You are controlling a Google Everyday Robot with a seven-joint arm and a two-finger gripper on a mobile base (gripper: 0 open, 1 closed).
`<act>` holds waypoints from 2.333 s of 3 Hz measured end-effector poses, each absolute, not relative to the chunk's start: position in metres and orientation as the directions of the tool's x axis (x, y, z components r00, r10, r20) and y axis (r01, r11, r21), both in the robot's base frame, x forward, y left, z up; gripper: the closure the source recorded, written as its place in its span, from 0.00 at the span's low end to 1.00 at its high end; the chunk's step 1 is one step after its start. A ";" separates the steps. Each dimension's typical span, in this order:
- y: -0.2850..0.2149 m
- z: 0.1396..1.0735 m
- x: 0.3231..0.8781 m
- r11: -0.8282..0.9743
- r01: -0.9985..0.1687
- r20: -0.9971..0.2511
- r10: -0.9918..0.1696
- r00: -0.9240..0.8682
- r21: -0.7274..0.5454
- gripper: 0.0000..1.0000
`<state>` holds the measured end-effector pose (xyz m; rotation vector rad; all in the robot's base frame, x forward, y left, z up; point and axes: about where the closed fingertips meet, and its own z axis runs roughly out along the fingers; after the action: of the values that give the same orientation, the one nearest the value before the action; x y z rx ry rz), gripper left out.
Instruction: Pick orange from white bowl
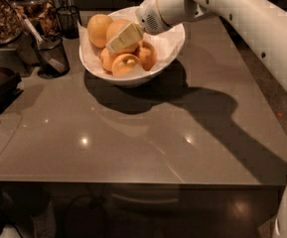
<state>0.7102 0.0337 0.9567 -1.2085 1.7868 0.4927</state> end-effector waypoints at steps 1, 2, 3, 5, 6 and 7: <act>0.036 0.953 0.710 0.441 -0.888 -0.845 -0.519 -0.132 -0.132 0.10; 0.037 0.946 0.709 0.440 -0.892 -0.849 -0.507 -0.148 -0.107 0.10; 0.039 0.938 0.707 0.432 -0.897 -0.851 -0.501 -0.157 -0.089 0.25; 0.040 0.939 0.705 0.430 -0.896 -0.843 -0.518 -0.143 -0.113 0.72; 0.040 0.939 0.705 0.430 -0.896 -0.844 -0.518 -0.142 -0.113 0.95; 0.040 0.947 0.703 0.431 -0.894 -0.854 -0.504 -0.130 -0.118 1.00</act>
Offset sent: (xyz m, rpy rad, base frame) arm -0.0024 -0.0002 -0.0158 0.0436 0.0549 0.0032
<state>0.7025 0.0397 0.9465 -1.2046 1.7819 0.5421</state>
